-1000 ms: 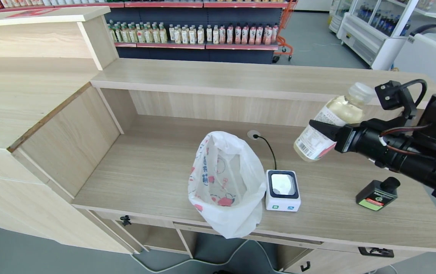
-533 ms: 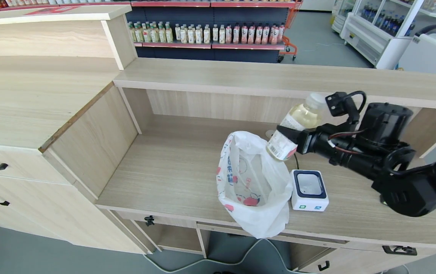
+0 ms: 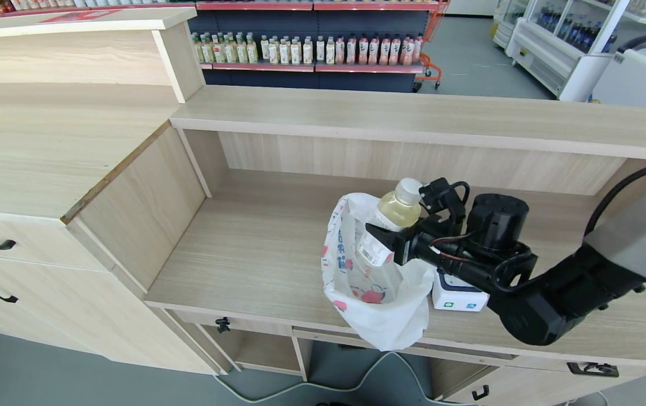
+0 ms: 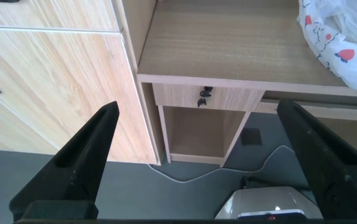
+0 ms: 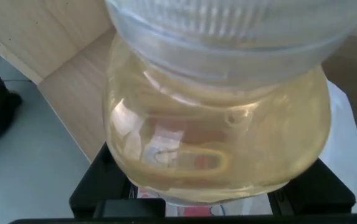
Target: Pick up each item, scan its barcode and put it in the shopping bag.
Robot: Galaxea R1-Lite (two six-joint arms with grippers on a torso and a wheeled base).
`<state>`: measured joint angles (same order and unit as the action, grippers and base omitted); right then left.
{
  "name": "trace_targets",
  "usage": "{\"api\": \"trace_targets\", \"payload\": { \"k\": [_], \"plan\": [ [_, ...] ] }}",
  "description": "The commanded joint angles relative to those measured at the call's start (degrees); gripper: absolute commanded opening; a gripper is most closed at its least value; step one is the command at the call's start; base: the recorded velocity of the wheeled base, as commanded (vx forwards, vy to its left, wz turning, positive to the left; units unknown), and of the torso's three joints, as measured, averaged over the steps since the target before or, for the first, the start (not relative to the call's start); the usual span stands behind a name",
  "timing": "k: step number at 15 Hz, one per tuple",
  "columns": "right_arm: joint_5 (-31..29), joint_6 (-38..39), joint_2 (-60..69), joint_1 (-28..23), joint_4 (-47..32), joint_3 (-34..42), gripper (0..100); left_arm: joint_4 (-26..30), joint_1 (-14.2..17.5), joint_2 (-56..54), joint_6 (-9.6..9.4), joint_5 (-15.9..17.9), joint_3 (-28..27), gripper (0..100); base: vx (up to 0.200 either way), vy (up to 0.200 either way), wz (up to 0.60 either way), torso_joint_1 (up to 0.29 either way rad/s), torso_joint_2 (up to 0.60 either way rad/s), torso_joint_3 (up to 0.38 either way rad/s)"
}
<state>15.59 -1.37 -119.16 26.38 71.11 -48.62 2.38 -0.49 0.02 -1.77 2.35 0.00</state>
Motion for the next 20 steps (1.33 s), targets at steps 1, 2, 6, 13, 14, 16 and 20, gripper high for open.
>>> {"api": "trace_targets", "payload": {
  "k": [1,2,6,13,14,16,20],
  "plan": [
    [0.14,-2.5,-5.73,1.13,4.13,0.01,0,0.0,-0.04,-0.02,0.01,0.02,0.0,100,0.0,0.0,0.0,0.0,0.0,0.0],
    [0.14,-3.03,-7.14,1.13,5.18,0.28,0,0.0,-0.04,-0.02,0.01,0.02,0.0,100,0.0,0.0,0.0,0.0,0.0,0.0],
    [0.76,-6.81,-11.62,0.87,5.45,-0.51,0,0.0,-0.04,-0.02,0.01,0.02,0.0,100,0.0,0.0,0.0,0.0,0.0,0.0],
    [6.91,-16.04,-17.59,0.34,6.24,-2.01,0,0.0,-0.04,-0.02,0.01,0.02,0.0,100,0.0,0.0,0.0,0.0,0.0,0.0],
    [7.0,-16.83,-18.12,0.34,6.5,-2.01,0,0.0,-0.04,-0.02,0.01,0.02,0.0,100,0.0,0.0,0.0,0.0,0.0,0.0],
    [6.91,-17.0,-18.12,0.34,6.15,-2.1,0,0.0,-0.04,-0.02,0.01,0.02,0.0,100,0.0,0.0,0.0,0.0,0.0,0.0],
    [6.91,-17.18,-17.77,0.07,6.15,-1.92,0,0.0,-0.04,-0.02,0.01,0.02,0.0,100,0.0,0.0,0.0,0.0,0.0,0.0]
  ]
}}
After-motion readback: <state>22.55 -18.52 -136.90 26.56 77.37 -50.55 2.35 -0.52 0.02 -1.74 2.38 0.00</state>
